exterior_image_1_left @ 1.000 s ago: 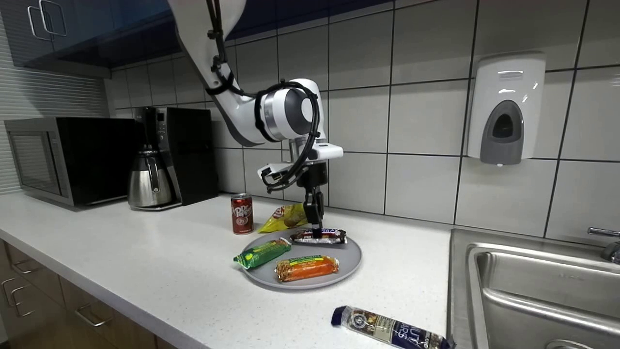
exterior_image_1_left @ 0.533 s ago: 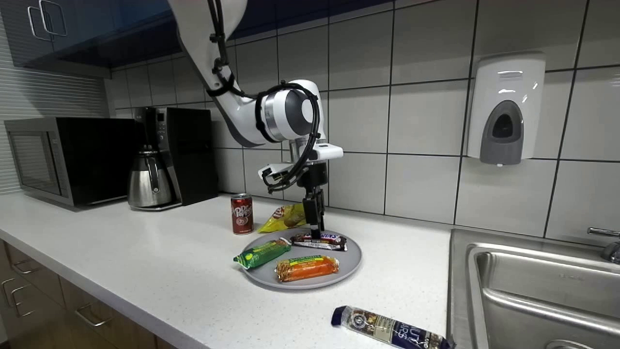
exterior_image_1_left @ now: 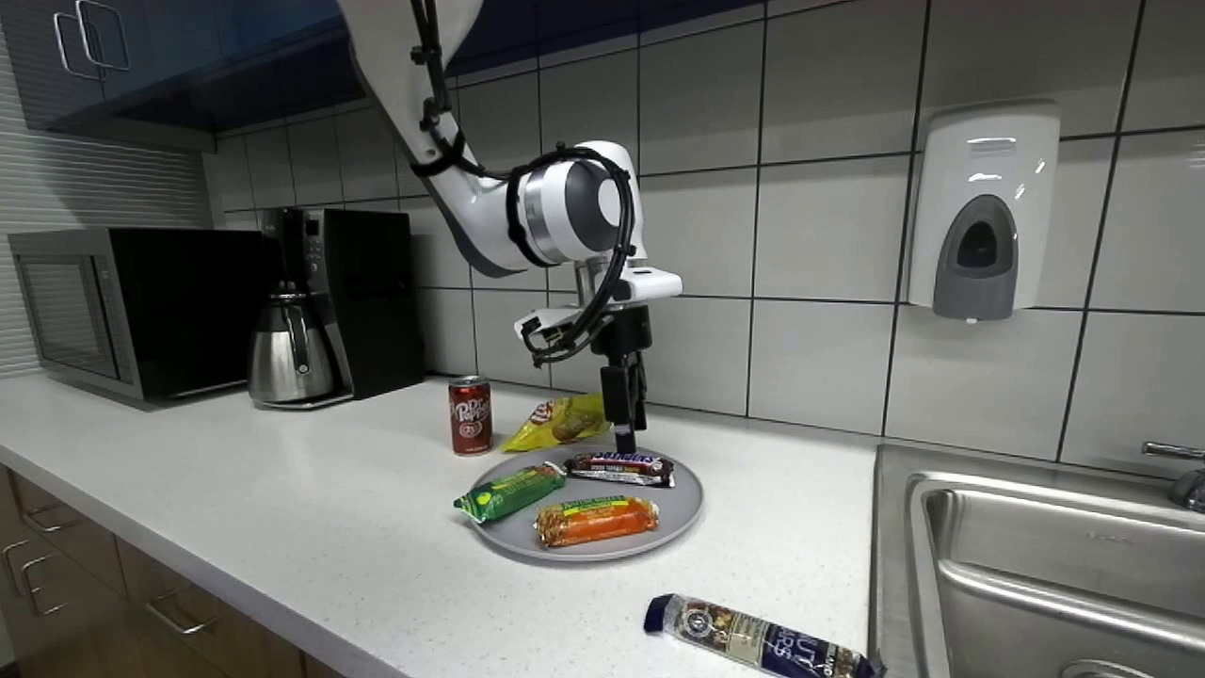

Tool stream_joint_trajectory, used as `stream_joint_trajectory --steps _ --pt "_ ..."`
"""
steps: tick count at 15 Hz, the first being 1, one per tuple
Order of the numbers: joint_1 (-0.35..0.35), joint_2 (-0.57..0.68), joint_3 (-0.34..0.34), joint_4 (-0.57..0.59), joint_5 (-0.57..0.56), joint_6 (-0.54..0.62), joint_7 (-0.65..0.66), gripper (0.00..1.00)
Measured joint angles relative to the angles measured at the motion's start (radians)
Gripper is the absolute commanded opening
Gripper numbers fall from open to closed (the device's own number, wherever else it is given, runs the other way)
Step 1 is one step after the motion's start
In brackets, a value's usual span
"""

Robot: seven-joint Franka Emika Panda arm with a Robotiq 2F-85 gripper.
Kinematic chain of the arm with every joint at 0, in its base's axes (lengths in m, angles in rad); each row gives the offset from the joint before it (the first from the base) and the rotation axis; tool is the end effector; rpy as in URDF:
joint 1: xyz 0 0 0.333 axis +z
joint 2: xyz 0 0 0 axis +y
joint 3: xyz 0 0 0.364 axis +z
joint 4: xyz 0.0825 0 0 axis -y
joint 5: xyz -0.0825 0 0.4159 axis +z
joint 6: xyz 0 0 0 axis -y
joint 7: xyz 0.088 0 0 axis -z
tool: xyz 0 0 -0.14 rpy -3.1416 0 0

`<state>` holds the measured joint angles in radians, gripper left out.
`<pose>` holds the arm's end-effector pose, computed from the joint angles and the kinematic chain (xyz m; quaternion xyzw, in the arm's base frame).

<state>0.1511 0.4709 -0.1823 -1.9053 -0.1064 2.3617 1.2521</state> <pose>0.6729 -0.0193 0.2412 0.8261 -0.5580 0.0411 0.0669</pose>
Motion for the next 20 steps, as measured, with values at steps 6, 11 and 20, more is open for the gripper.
stream_joint_trajectory --steps 6,11,20 --pt "-0.033 -0.035 -0.029 -0.028 0.000 0.000 0.000 1.00" --pt "-0.066 -0.089 -0.052 -0.081 0.000 0.007 0.000 1.00" --pt "-0.141 -0.198 -0.069 -0.231 0.000 0.057 0.000 1.00"
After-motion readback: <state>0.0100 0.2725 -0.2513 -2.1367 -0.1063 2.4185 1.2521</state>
